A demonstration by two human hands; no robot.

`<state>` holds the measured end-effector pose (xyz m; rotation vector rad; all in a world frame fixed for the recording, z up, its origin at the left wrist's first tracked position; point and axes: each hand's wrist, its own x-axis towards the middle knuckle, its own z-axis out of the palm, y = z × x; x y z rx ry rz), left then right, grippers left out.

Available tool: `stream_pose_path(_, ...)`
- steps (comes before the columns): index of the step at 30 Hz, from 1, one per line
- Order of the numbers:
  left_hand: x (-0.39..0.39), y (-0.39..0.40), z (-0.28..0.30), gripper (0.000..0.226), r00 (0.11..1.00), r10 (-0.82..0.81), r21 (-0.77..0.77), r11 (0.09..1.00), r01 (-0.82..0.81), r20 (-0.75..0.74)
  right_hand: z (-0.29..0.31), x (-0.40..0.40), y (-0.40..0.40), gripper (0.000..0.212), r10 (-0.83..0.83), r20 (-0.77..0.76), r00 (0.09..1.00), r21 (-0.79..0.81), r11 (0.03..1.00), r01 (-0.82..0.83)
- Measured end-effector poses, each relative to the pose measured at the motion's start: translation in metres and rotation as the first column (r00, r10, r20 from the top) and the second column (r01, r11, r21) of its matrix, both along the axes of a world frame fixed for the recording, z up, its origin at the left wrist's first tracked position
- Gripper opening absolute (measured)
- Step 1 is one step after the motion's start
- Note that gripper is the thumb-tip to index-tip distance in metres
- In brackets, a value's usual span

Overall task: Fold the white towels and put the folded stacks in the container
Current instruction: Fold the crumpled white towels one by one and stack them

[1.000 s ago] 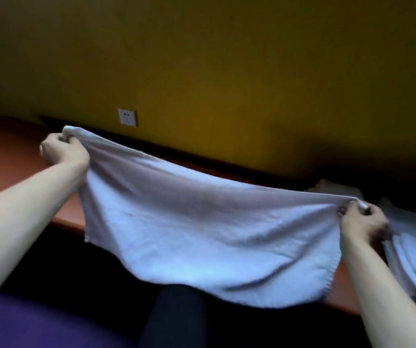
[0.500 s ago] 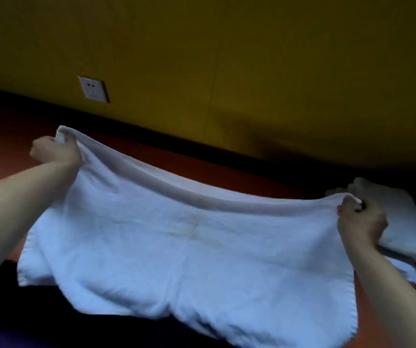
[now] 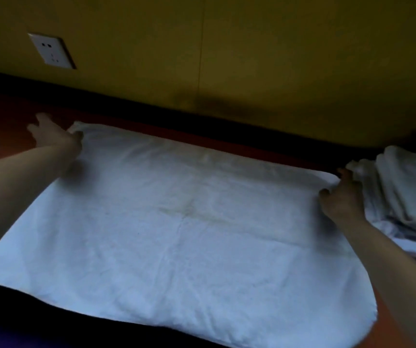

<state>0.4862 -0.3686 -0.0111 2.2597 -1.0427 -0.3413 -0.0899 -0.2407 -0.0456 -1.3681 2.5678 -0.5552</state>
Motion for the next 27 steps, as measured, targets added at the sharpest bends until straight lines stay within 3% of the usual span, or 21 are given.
stream_pose_path(4, -0.003, 0.019, -0.026, 0.048, 0.917, -0.309, 0.153, 0.948, 0.278, 0.252, -0.001, -0.004, -0.001, 0.059, 0.031, -0.043, 0.999, -0.058, 0.998, -0.034)
stream_pose_path(8, -0.07, 0.069, -0.035, 0.04, 0.708, -0.602, 0.166, 0.792, 0.587, 0.369, 0.005, -0.013, -0.008, 0.04, 0.045, -0.02, 0.999, 0.055, 0.998, -0.044)
stream_pose_path(12, -0.177, 0.151, -0.03, 0.039, 0.456, -0.84, 0.134, 0.509, 0.85, 0.295, 0.011, -0.007, -0.006, 0.045, 0.079, -0.129, 0.989, 0.204, 0.978, -0.051)
stream_pose_path(14, -0.226, 0.19, -0.032, 0.04, 0.333, -0.894, 0.09, 0.374, 0.923, 0.301, 0.015, -0.008, -0.003, 0.044, 0.077, -0.095, 0.992, 0.218, 0.974, -0.055)
stream_pose_path(18, -0.31, 0.261, -0.029, 0.032, 0.096, -0.94, 0.02, 0.109, 0.994, 0.326, 0.017, -0.017, 0.011, 0.04, 0.071, -0.14, 0.988, 0.254, 0.967, -0.033)
stream_pose_path(22, -0.359, 0.332, -0.031, 0.04, -0.247, -0.922, 0.121, -0.22, 0.968, 0.297, 0.015, -0.011, 0.034, 0.042, 0.154, -0.153, 0.976, 0.221, 0.968, -0.118)
stream_pose_path(24, -0.371, 0.354, -0.038, 0.05, -0.32, -0.897, 0.269, -0.241, 0.933, 0.306, 0.014, -0.01, 0.04, 0.039, 0.143, -0.139, 0.98, 0.163, 0.979, -0.12)
stream_pose_path(27, -0.38, 0.358, -0.043, 0.042, -0.2, -0.907, 0.251, -0.11, 0.962, 0.371, 0.014, -0.017, 0.04, 0.032, 0.119, -0.069, 0.99, 0.101, 0.989, -0.112)
